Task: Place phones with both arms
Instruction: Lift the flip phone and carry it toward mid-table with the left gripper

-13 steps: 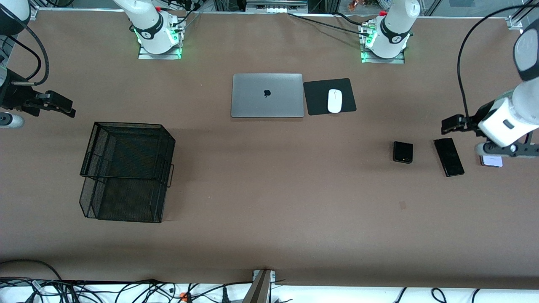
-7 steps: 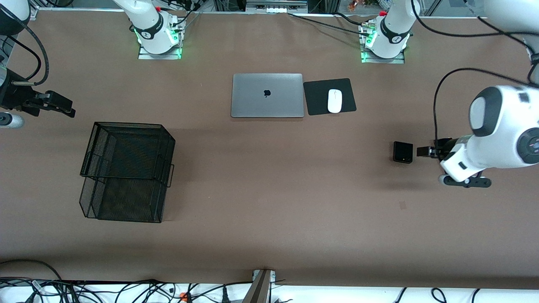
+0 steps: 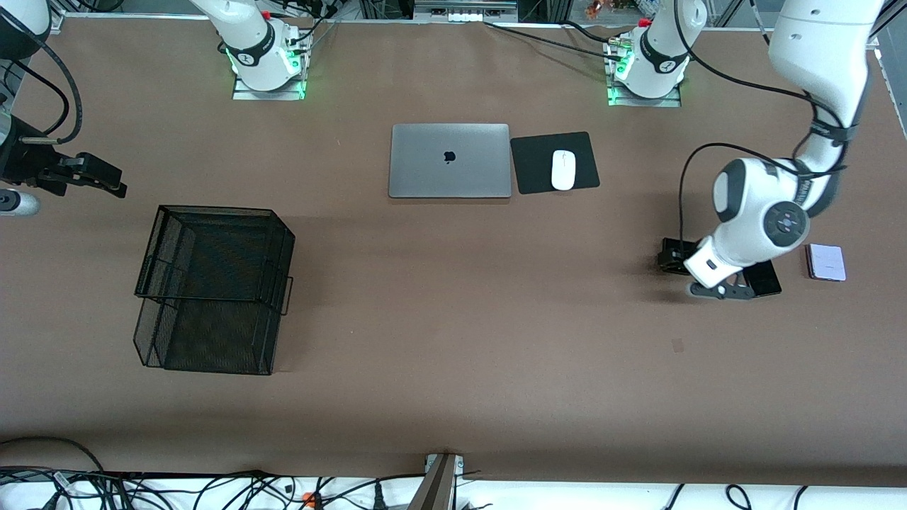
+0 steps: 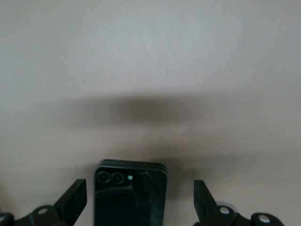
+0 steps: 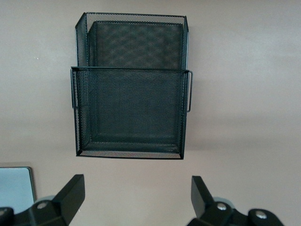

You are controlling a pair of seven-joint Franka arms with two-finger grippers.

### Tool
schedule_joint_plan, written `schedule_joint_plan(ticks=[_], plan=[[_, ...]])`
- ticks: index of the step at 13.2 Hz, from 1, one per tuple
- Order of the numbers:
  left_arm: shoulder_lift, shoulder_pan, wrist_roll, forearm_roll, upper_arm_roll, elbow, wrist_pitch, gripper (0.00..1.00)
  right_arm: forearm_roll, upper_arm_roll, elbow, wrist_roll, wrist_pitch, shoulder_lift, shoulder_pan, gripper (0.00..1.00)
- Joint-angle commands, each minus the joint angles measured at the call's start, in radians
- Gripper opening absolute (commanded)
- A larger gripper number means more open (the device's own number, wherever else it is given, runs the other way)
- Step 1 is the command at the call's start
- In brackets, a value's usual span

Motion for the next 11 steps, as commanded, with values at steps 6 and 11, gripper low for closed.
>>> schedule_joint_plan(ticks=[6,11], plan=[[-0.037,0.005,0.014,0.054,0.003,-0.068,0.061,1.00,0.000,0.010,-0.001,0.003,0.001,-0.008,-0.013,1.00],[-0.004,0.013,0.010,0.080,0.006,-0.066,0.065,1.00,0.000,0.010,-0.001,0.003,0.001,-0.008,-0.013,1.00]])
